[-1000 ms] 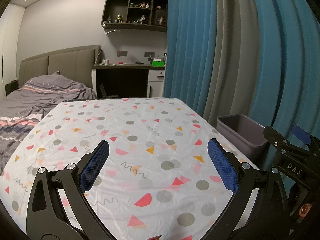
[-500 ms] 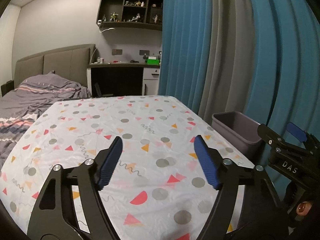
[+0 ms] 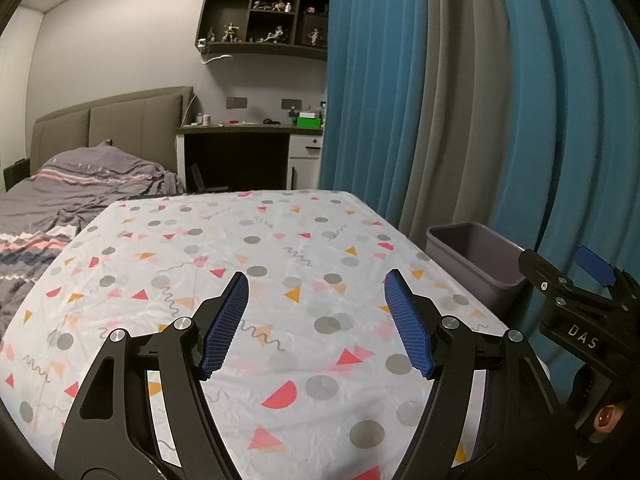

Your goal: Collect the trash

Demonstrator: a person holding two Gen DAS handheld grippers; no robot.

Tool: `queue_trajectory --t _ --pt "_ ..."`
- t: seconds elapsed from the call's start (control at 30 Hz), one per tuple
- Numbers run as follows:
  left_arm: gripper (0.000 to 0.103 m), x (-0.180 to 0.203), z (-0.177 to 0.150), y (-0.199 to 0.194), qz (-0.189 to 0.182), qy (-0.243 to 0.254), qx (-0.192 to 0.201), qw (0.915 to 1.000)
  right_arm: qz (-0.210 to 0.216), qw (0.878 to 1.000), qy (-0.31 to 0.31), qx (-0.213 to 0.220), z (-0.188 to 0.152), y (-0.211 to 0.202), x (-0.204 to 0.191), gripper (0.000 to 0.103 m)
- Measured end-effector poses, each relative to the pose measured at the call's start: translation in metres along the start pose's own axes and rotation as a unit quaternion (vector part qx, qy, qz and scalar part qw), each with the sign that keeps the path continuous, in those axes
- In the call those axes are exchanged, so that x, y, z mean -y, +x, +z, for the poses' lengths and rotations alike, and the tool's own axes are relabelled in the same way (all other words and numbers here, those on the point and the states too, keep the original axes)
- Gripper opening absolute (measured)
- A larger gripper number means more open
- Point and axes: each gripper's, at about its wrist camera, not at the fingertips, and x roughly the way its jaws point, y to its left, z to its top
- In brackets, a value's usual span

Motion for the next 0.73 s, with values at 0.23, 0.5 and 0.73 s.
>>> queue_trajectory --t 0.23,0.5,0.73 --pt "0.07 -0.0015 -0.0001 -0.0007 0.004 0.0 0.001 1.0 0.0 1.0 0.001 0.0 -0.0002 0.0001 0.0003 0.097" --pt "0.083 -0.0034 0.0005 -0.0015 0.019 0.003 0.005 0.9998 0.0 1.0 0.001 0.001 -0.0001 0.0001 0.0008 0.097" --pt "0.097 -0.0054 0.0031 -0.0038 0.035 0.001 0.011 0.9993 -0.003 1.0 0.006 0.001 0.001 -0.0005 -0.0002 0.097"
